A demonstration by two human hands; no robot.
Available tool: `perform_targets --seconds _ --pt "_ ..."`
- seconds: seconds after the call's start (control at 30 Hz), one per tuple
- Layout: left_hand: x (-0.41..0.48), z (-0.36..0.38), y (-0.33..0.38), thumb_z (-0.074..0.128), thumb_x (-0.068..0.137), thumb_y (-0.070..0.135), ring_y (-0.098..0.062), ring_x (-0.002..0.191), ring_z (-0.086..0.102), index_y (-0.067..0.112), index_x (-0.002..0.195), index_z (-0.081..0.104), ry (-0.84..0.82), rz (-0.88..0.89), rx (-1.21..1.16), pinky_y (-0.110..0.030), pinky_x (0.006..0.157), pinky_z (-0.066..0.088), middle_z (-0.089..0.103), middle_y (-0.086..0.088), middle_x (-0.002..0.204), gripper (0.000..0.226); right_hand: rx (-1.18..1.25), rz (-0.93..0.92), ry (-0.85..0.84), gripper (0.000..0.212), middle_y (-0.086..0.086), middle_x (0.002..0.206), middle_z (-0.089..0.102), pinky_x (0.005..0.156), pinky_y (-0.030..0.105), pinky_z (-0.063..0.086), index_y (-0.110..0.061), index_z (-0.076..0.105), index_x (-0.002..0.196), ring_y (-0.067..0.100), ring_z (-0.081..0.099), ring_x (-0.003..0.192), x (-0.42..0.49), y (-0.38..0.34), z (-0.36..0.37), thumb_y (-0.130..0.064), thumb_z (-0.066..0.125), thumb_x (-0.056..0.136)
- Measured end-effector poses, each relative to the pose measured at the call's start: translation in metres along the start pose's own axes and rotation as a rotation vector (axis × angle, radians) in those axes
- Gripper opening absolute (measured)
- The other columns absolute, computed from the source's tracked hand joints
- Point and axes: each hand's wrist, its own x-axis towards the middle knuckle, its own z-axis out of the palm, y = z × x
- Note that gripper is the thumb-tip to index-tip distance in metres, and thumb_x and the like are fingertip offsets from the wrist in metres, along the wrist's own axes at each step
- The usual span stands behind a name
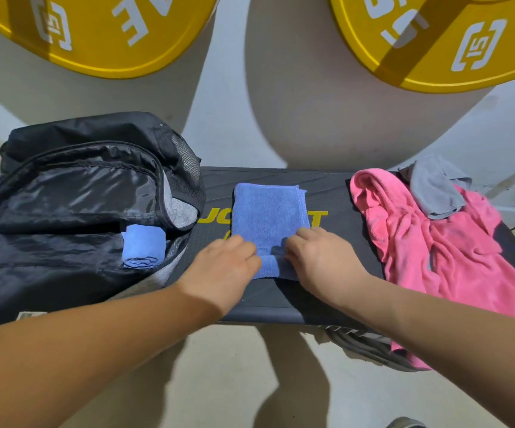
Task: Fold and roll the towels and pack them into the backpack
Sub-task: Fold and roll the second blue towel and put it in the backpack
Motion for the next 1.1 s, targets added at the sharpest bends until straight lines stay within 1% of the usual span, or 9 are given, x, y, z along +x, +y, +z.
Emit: perform_targets --seconds 0.07,0.17,0.3,0.4,0.57,0.67,0.77,0.97,1.1 --pt "-0.005 0.001 0.005 0.066 0.065 0.012 -0.03 0.09 0.065 0.013 0.083 0.069 -0.054 0.04 0.012 -0.042 0.071 0.057 0.069 -0.006 0.097 0.018 -0.099 -0.097 0.03 0.026 0.001 0.068 0.055 0.049 0.03 0.031 -0.017 0.066 0.075 0.025 0.054 0.058 -0.007 -0.002 0.005 -0.01 0.082 0.057" --pt "-0.005 0.007 0.001 0.066 0.074 0.017 -0.03 0.096 0.064 0.012 0.089 0.068 -0.1 0.024 -0.021 -0.043 0.078 0.058 0.068 -0.006 0.105 0.017 -0.111 -0.211 0.064 0.01 0.003 0.072 0.052 0.054 0.035 0.028 -0.015 0.062 0.075 0.026 0.048 0.06 -0.023 -0.004 0.01 -0.017 0.071 0.071" --pt "-0.001 0.009 0.0 0.067 0.083 0.006 -0.025 0.095 0.058 0.016 0.094 0.06 -0.128 -0.029 -0.094 -0.042 0.074 0.056 0.062 -0.001 0.103 0.016 -0.064 -0.122 0.006 0.027 0.003 0.079 0.055 0.056 0.035 0.037 -0.016 0.065 0.08 0.028 0.053 0.068 -0.024 -0.004 0.012 -0.043 0.068 0.078" --pt "0.002 0.001 -0.001 0.054 0.093 0.007 -0.023 0.091 0.046 0.02 0.09 0.044 -0.094 -0.082 -0.244 -0.041 0.075 0.047 0.055 0.0 0.095 0.016 0.041 -0.063 -0.021 0.027 0.005 0.084 0.051 0.056 0.035 0.039 -0.012 0.065 0.079 0.03 0.051 0.074 -0.015 0.002 0.008 -0.037 0.073 0.076" --pt "0.003 -0.014 -0.011 0.06 0.09 0.017 -0.01 0.064 0.043 0.019 0.088 0.052 -0.128 -0.317 -0.601 -0.027 0.058 0.033 0.052 0.007 0.074 0.009 0.457 0.16 -0.334 0.016 -0.014 0.082 0.041 0.082 0.036 0.049 -0.022 0.064 0.085 0.018 0.05 0.089 0.008 0.01 -0.021 -0.037 0.063 0.09" --pt "-0.003 -0.015 -0.009 0.063 0.089 0.017 -0.002 0.067 0.049 0.025 0.087 0.061 -0.187 -0.398 -0.737 -0.013 0.062 0.036 0.056 0.011 0.081 0.008 0.519 0.233 -0.503 0.023 -0.016 0.072 0.052 0.064 0.022 0.042 -0.022 0.059 0.071 0.012 0.055 0.075 0.012 0.011 -0.025 -0.034 0.065 0.09" --pt "-0.004 -0.012 -0.011 0.068 0.09 0.019 0.002 0.077 0.052 0.023 0.09 0.067 -0.198 -0.424 -0.709 -0.007 0.069 0.036 0.054 0.012 0.092 0.004 0.664 0.341 -0.454 0.01 -0.01 0.075 0.063 0.063 0.019 0.044 -0.02 0.068 0.086 0.012 0.059 0.072 0.008 0.011 -0.019 -0.029 0.074 0.084" --pt "0.003 -0.008 -0.015 0.068 0.091 0.024 -0.02 0.096 0.05 0.025 0.099 0.071 -0.075 -0.383 -0.449 -0.034 0.087 0.046 0.054 0.005 0.098 0.009 0.515 0.397 -0.327 0.015 -0.011 0.089 0.059 0.082 0.036 0.056 -0.026 0.066 0.081 0.017 0.061 0.089 0.01 0.007 -0.011 -0.04 0.07 0.087" --pt "0.0 -0.005 -0.004 0.078 0.067 0.01 -0.027 0.076 0.056 0.018 0.077 0.064 0.008 0.037 -0.04 -0.037 0.054 0.051 0.056 -0.003 0.083 0.019 0.146 0.082 -0.086 0.012 0.002 0.095 0.055 0.064 0.033 0.043 -0.021 0.069 0.096 0.028 0.059 0.093 0.01 -0.003 -0.012 -0.03 0.067 0.088"
